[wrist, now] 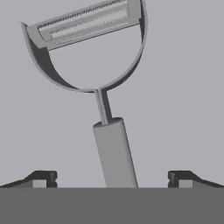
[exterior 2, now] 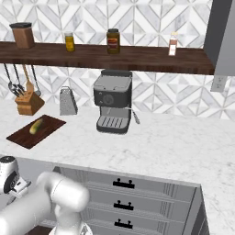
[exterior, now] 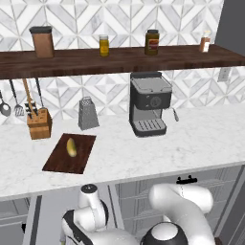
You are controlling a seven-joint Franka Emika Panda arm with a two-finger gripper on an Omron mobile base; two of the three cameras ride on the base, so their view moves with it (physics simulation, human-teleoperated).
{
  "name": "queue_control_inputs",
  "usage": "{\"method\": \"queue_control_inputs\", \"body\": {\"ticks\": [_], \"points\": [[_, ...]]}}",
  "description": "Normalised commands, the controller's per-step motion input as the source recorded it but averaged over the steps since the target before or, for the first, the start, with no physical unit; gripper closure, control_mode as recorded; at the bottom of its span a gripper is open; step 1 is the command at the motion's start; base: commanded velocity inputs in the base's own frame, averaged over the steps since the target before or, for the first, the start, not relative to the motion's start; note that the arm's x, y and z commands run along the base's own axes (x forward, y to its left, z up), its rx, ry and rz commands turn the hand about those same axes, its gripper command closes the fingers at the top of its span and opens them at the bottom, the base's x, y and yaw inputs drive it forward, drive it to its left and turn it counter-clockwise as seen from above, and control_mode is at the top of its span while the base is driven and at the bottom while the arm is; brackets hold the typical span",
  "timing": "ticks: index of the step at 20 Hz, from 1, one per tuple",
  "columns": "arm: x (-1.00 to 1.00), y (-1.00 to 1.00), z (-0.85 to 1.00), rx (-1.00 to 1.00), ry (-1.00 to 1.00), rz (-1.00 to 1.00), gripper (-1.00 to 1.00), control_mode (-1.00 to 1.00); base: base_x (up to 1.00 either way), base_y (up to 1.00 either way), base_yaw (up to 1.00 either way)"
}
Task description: Place the appropriate cutting tool for cutting the cucumber skin on the cutting board.
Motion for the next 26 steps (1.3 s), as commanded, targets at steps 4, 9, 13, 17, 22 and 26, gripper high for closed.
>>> {"method": "queue_control_inputs", "body": {"ticks": [4, 9, 13, 17, 22, 26], "points": [[-0.04, 0.11, -0.44, 0.0, 0.03, 0.0, 1.0, -1.0, 0.0, 0.0, 0.0], [-0.42, 0.01, -0.74, 0.0, 0.05, 0.0, 1.0, -1.0, 0.0, 0.0, 0.0], [-0.42, 0.03, -0.82, 0.0, 0.02, 0.0, 1.0, -1.0, 0.0, 0.0, 0.0], [-0.46, 0.08, -0.48, 0.0, 0.0, 0.0, 1.0, -1.0, 0.0, 0.0, 0.0], [-0.91, 0.25, 0.18, 0.0, 0.0, 0.0, 1.0, -1.0, 0.0, 0.0, 0.0], [-0.67, 0.26, 0.81, 0.0, 0.0, 0.0, 1.0, -1.0, 0.0, 0.0, 0.0]]}}
